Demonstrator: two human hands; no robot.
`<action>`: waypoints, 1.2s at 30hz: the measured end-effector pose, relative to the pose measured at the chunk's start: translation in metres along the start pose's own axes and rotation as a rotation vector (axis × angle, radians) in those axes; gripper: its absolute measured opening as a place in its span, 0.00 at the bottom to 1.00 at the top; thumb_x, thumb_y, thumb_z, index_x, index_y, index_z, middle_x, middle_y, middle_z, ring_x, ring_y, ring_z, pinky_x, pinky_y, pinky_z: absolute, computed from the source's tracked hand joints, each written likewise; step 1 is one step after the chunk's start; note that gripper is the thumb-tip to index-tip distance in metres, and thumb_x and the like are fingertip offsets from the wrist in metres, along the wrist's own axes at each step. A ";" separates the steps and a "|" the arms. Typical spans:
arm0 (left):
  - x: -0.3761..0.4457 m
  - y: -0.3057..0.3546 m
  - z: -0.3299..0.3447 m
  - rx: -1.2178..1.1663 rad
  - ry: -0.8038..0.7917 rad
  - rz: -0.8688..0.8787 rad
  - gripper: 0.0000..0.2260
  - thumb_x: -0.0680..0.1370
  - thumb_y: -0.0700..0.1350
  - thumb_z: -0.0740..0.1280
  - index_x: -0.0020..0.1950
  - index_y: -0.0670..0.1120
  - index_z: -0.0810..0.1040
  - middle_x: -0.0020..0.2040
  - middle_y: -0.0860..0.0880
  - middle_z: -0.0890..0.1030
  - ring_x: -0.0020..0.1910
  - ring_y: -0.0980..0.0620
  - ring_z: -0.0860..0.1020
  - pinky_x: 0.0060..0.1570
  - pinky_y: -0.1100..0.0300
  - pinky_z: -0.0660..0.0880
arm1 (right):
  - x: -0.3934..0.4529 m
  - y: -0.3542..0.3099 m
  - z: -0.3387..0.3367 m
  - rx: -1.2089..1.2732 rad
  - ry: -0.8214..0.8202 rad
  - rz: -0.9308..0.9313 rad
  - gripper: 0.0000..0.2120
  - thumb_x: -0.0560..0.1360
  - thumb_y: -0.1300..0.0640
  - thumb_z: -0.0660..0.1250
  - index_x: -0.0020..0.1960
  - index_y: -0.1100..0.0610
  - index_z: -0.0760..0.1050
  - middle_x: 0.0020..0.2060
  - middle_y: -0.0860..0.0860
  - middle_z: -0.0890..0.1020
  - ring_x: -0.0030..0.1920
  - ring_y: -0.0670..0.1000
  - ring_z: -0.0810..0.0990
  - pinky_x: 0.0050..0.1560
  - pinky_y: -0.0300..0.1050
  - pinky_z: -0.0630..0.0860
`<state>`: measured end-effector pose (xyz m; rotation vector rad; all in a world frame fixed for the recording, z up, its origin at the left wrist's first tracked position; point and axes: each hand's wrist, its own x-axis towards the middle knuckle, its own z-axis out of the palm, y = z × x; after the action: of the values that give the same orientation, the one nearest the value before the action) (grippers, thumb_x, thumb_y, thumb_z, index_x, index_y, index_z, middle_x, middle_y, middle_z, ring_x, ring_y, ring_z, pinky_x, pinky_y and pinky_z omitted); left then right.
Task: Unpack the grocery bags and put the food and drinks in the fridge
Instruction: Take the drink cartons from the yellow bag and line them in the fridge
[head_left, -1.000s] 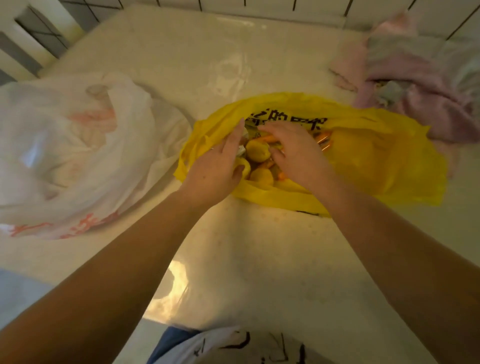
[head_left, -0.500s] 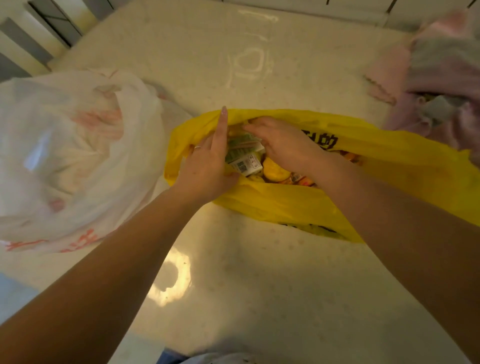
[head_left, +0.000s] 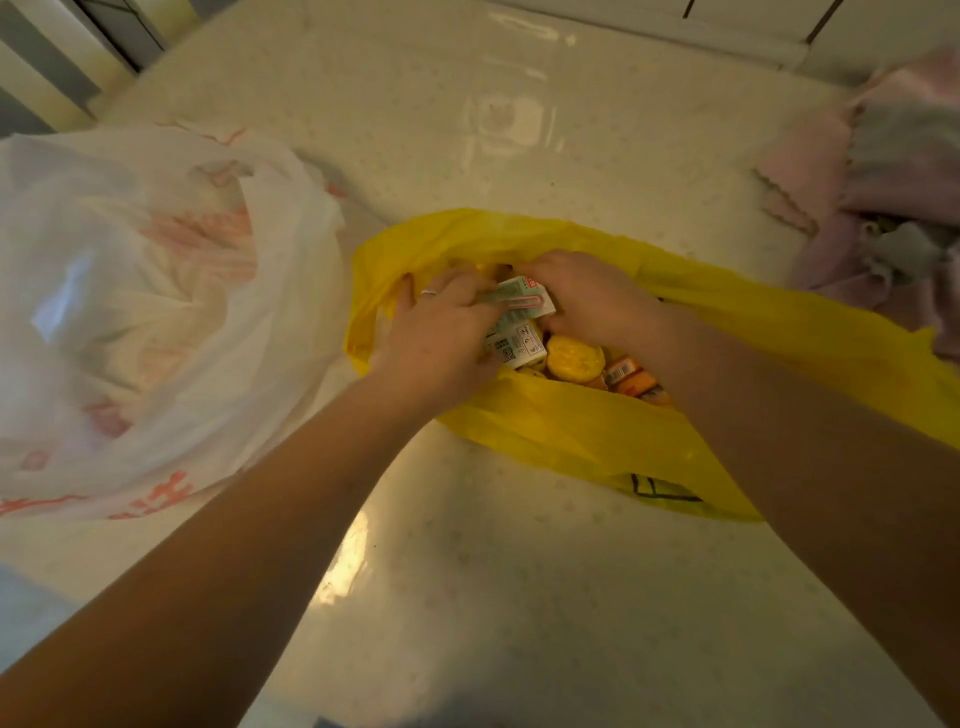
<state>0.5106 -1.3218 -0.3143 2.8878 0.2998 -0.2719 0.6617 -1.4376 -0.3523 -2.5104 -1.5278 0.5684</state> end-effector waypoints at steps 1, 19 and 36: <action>0.001 0.007 0.003 0.012 0.023 0.011 0.22 0.75 0.55 0.65 0.68 0.53 0.71 0.70 0.52 0.67 0.72 0.48 0.59 0.70 0.38 0.49 | 0.000 0.001 0.002 -0.002 0.003 0.027 0.22 0.70 0.55 0.69 0.63 0.51 0.71 0.55 0.53 0.77 0.55 0.55 0.75 0.50 0.53 0.75; 0.012 0.025 0.012 0.235 0.059 0.076 0.25 0.72 0.61 0.64 0.65 0.49 0.74 0.61 0.48 0.75 0.66 0.47 0.65 0.68 0.34 0.46 | -0.032 0.002 0.005 0.261 0.152 0.174 0.26 0.71 0.53 0.71 0.67 0.53 0.68 0.61 0.52 0.74 0.59 0.52 0.74 0.49 0.42 0.70; 0.000 0.001 -0.008 -0.019 0.139 0.159 0.28 0.68 0.63 0.64 0.62 0.48 0.76 0.58 0.47 0.77 0.66 0.46 0.67 0.69 0.37 0.38 | -0.058 -0.001 -0.013 0.362 0.279 0.205 0.31 0.70 0.53 0.73 0.70 0.54 0.66 0.62 0.52 0.72 0.61 0.49 0.71 0.55 0.33 0.64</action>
<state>0.5125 -1.3211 -0.3062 2.8959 0.0941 -0.0410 0.6421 -1.4871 -0.3259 -2.3545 -0.9797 0.4487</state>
